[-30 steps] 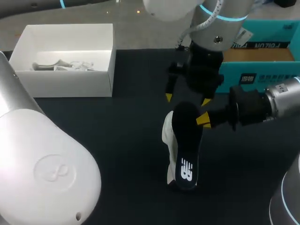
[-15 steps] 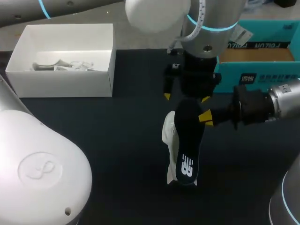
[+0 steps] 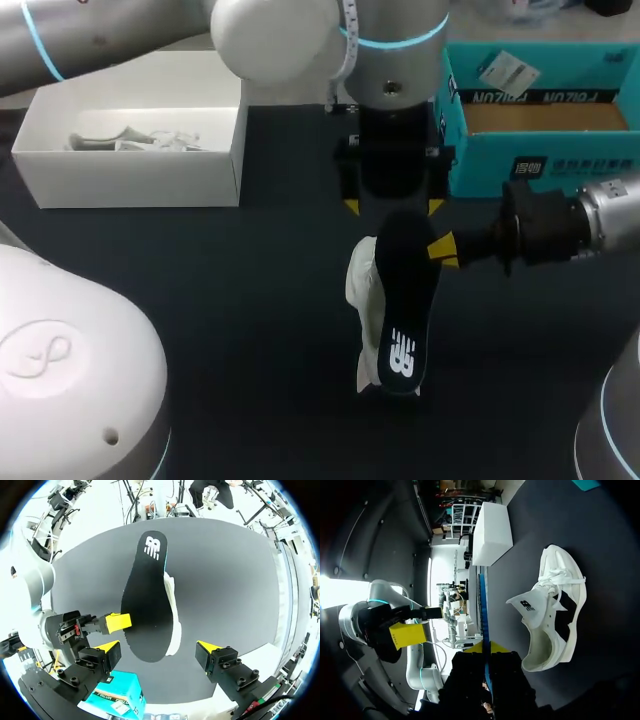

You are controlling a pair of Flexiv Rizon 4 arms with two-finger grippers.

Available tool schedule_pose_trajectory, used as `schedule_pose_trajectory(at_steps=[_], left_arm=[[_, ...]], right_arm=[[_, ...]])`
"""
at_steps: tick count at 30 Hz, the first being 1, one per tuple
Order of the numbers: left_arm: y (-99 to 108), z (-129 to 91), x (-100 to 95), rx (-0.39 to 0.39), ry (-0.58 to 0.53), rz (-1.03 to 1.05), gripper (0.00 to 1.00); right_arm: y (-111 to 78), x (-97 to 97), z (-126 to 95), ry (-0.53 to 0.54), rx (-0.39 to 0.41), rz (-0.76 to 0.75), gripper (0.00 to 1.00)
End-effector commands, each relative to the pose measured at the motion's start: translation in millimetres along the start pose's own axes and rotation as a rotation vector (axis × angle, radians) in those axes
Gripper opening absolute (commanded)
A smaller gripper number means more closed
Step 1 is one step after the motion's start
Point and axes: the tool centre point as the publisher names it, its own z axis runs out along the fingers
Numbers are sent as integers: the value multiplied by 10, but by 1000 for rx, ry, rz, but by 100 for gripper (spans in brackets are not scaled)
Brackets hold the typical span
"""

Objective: Take the shoe out of the shoebox, open the shoe tongue, remove and reinsert the insole, then place the shoe into the shoebox

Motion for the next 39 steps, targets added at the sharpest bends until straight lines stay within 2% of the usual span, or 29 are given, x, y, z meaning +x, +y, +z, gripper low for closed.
schedule_pose_trajectory(at_steps=[1, 11, 16, 22, 30, 39], left_arm=[[-73, -1, 36, -21, -79, 4, 100], [-170, -94, -62, -30, -94, 37, 100], [-247, -122, -129, -52, -71, 81, 100], [-229, -226, -163, -69, -68, 89, 100], [-209, -319, -194, -96, -63, 99, 100], [-212, -281, -199, -95, -63, 97, 100]], right_arm=[[-21, 2, 10, 1, -3, 0, 0], [3, -20, 13, 9, 7, 5, 0], [112, -72, -10, 11, 15, 19, 0], [189, -47, -43, -2, 26, 21, 0], [170, -18, -76, 2, 37, 19, 0], [132, 24, -137, 0, 39, 16, 0]])
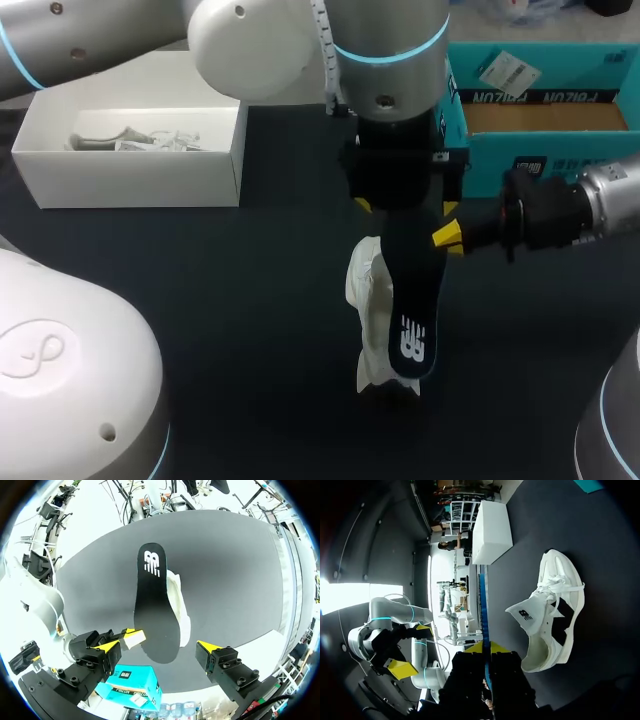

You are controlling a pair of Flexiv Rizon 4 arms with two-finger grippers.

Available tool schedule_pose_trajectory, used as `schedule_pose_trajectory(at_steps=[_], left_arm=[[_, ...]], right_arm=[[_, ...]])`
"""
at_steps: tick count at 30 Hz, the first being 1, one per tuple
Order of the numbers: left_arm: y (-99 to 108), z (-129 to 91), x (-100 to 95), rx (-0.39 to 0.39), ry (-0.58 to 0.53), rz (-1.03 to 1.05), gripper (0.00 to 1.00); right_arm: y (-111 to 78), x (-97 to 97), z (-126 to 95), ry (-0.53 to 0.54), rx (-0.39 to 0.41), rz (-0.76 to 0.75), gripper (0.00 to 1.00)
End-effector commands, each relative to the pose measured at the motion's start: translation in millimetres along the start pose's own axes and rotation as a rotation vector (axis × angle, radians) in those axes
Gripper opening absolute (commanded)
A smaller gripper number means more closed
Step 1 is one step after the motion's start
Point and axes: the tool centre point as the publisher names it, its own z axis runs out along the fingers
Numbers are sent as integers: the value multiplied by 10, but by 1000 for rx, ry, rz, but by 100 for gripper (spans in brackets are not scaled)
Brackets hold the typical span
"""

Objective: Take the shoe out of the shoebox, open the shoe tongue, remove and reinsert the insole, then place the shoe into the shoebox

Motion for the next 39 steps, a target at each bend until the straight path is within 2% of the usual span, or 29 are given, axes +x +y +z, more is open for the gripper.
schedule_pose_trajectory(at_steps=[1, 9, 12, 14, 17, 20, 24, 39], left_arm=[[-11, 19, -5, 0, -7, -3, 100], [-8, -5, 47, -21, -29, -15, 100], [-9, -53, 84, -59, -93, -38, 100], [1, -92, 123, -87, -183, -62, 100], [38, -150, 211, -113, -423, -150, 100], [46, -194, 265, -137, -596, -233, 100], [55, -255, 311, -26, -798, -283, 100], [55, -255, 311, -26, -798, -283, 100]], right_arm=[[-44, 7, -15, -3, -4, 2, 0], [-50, -6, -8, 3, -3, 7, 0], [-65, 18, -30, 8, -10, 3, 0], [-82, 44, -45, 15, -11, 0, 0], [-101, 74, -72, 17, -11, -3, 0], [-114, 85, -102, 16, -15, -4, 0], [-121, 79, -123, 9, -18, 0, 0], [-106, 68, -247, 2, -40, -3, 0]])
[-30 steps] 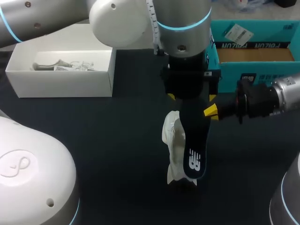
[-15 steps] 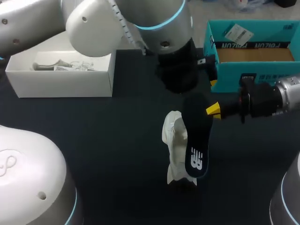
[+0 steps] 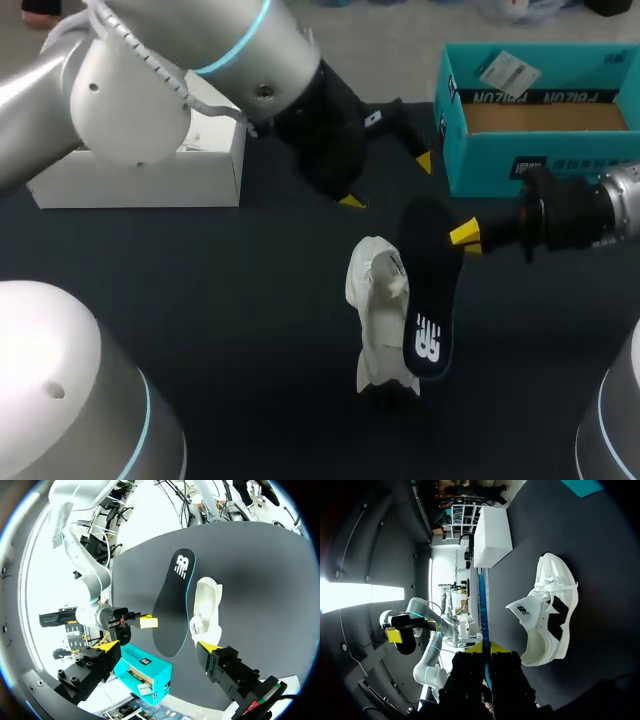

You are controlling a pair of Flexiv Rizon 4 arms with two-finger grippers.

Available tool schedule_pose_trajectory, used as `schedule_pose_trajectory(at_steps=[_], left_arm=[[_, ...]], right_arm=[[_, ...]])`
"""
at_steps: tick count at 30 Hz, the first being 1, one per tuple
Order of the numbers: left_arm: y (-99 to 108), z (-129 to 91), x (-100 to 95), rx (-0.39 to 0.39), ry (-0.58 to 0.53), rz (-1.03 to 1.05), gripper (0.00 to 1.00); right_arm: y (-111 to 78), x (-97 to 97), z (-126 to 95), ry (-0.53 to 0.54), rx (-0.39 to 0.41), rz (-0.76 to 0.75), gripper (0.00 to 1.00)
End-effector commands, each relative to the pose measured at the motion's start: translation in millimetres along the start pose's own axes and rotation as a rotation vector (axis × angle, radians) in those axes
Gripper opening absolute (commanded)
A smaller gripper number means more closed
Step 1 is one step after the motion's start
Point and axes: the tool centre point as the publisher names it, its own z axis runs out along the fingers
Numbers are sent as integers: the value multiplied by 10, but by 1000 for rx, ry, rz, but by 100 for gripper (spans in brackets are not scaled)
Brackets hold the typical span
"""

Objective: Take the shoe out of the shoebox, open the shoe tongue, remove and reinsert the insole, then place the shoe into the shoebox

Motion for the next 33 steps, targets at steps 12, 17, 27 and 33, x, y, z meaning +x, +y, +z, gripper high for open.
schedule_pose_trajectory(at_steps=[12, 17, 27, 33], left_arm=[[122, -74, 160, -172, -387, 111, 100], [57, -57, 205, -135, -438, 58, 100], [-101, 147, 380, -157, -634, -31, 100], [-181, 272, 318, -136, -723, -47, 100]], right_arm=[[-47, 87, -8, -6, 5, -14, 0], [-56, 114, 6, 47, 19, -9, 0], [26, 244, -44, 48, 2, -3, 0], [61, 384, -97, 126, -2, -10, 0]])
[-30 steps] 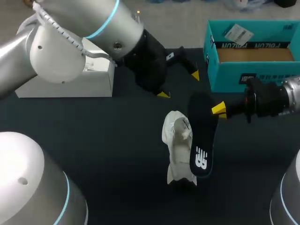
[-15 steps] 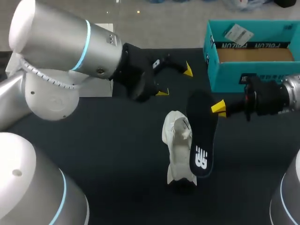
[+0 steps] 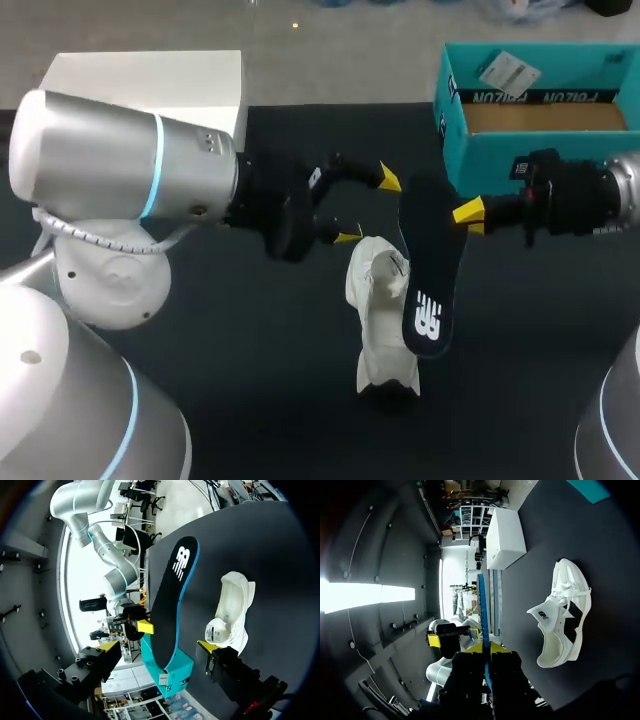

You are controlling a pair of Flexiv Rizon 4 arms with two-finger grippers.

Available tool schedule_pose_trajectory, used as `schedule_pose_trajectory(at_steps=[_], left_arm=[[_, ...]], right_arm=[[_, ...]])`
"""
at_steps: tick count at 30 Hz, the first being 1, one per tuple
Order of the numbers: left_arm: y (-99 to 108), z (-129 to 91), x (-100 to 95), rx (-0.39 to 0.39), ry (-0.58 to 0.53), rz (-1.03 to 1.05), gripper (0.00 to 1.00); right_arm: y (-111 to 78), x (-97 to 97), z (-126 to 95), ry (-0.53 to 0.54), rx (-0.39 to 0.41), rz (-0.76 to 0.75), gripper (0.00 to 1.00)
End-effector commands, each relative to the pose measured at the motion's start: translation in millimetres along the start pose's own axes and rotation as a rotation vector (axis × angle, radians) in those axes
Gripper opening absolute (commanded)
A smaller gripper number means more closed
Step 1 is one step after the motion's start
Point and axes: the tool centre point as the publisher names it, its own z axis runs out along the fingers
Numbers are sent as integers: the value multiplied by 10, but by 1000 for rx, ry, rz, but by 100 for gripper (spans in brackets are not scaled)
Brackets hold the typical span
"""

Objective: Take the shoe out of the shoebox, open the shoe tongue, remove and reinsert the insole, then place the shoe into the shoebox

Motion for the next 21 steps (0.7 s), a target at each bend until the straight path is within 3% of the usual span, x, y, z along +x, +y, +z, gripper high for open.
schedule_pose_trajectory(at_steps=[1, 9, 11, 15, 16, 17, 21], left_arm=[[-61, 134, 48, 2, -297, 4, 100], [-55, 280, 43, 6, -372, -8, 100], [-58, 327, 42, 7, -383, -7, 82], [-69, 409, 31, 18, -403, -16, 78], [-69, 426, 26, 16, -411, -21, 74], [-65, 442, 25, 16, -413, -24, 62], [-77, 489, 17, 20, -419, -19, 49]], right_arm=[[-31, 51, -5, 25, 8, -1, 0], [-105, 167, 62, 14, 59, 7, 0], [-120, 170, 68, 24, 62, 10, 0], [-140, 145, 107, 32, 70, 18, 0], [-145, 134, 120, 36, 73, 20, 0], [-150, 123, 134, 42, 78, 23, 0], [-157, 97, 172, 49, 89, 31, 0]])
